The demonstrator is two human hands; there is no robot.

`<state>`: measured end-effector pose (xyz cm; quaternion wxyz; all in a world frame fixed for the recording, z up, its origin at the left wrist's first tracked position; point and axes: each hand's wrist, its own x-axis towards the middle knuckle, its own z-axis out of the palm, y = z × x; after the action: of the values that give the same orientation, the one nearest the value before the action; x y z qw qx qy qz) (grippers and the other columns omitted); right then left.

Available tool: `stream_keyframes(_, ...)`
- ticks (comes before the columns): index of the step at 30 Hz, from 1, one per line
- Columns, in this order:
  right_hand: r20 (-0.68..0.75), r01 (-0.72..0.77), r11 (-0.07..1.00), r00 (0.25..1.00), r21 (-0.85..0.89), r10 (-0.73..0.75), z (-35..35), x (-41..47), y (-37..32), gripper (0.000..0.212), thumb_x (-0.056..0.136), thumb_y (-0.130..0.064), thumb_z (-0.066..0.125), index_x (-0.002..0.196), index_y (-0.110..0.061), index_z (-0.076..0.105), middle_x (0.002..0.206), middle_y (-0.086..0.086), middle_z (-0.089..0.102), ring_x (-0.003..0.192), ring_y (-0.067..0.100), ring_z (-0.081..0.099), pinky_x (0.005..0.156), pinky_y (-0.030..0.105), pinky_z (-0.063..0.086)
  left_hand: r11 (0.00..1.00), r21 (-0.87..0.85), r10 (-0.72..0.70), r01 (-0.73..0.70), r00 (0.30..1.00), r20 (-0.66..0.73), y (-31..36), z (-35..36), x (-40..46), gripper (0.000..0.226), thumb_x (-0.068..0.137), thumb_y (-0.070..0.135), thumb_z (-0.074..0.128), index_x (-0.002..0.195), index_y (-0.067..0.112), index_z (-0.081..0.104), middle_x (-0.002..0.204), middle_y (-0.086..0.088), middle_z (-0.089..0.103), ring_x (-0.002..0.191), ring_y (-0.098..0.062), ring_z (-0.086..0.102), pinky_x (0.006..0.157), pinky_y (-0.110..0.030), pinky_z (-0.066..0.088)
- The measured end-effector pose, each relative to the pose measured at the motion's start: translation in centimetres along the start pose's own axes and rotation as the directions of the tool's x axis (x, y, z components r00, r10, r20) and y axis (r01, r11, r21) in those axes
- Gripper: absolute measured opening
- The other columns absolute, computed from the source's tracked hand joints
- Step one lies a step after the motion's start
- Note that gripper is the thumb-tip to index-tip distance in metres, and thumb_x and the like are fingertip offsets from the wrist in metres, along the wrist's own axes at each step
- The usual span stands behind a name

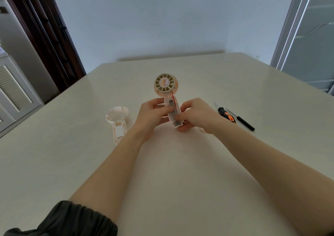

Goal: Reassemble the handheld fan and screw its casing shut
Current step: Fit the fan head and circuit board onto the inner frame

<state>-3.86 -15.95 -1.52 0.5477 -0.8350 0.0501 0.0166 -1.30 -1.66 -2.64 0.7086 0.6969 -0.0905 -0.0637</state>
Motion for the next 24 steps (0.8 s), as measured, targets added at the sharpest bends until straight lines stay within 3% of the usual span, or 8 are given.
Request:
stream_keyframes(8,0.010,-0.012,1.000,1.000,-0.001,0.012,0.03,0.21,0.07,0.012,0.080,-0.003,0.069,0.087,0.003,0.062,0.082,0.017,0.067,0.067,0.032,0.070,0.071,0.038,0.060,0.999,0.038,0.037,-0.037,0.999,0.008,0.20,0.02,-0.18,0.021,0.083,0.001,0.068,0.103,0.007,0.066,0.093,-0.011,0.072,0.078,-0.016,0.072,0.065,-0.022,0.057)
stream_keyframes(13,0.031,0.006,1.000,1.000,-0.018,-0.006,-0.14,0.47,0.12,0.008,0.079,-0.002,0.070,0.082,0.000,0.062,0.075,0.012,0.067,0.067,0.029,0.071,0.068,0.035,0.061,0.989,0.116,0.097,-0.094,0.995,-0.019,0.44,0.21,-0.12,0.029,0.079,0.001,0.071,0.108,0.002,0.067,0.092,-0.011,0.073,0.079,-0.019,0.071,0.070,-0.025,0.059)
stream_keyframes(18,0.042,0.029,0.999,0.999,-0.037,-0.027,-0.21,0.63,0.14,0.018,0.077,-0.003,0.072,0.092,0.002,0.064,0.080,0.013,0.069,0.069,0.028,0.073,0.076,0.041,0.060,0.979,0.162,0.128,-0.122,0.991,-0.031,0.67,0.21,-0.13,0.034,0.078,0.003,0.074,0.110,0.002,0.066,0.095,-0.012,0.073,0.084,-0.022,0.072,0.073,-0.028,0.059)
stream_keyframes(24,0.065,0.019,1.000,0.998,-0.011,-0.018,-0.47,0.44,-0.02,0.015,0.077,-0.003,0.072,0.089,-0.002,0.063,0.083,0.016,0.070,0.071,0.029,0.073,0.077,0.039,0.060,0.976,0.164,0.149,-0.145,0.989,-0.013,0.68,0.14,-0.25,0.033,0.078,0.003,0.073,0.110,0.003,0.066,0.093,-0.011,0.074,0.082,-0.020,0.072,0.070,-0.026,0.059)
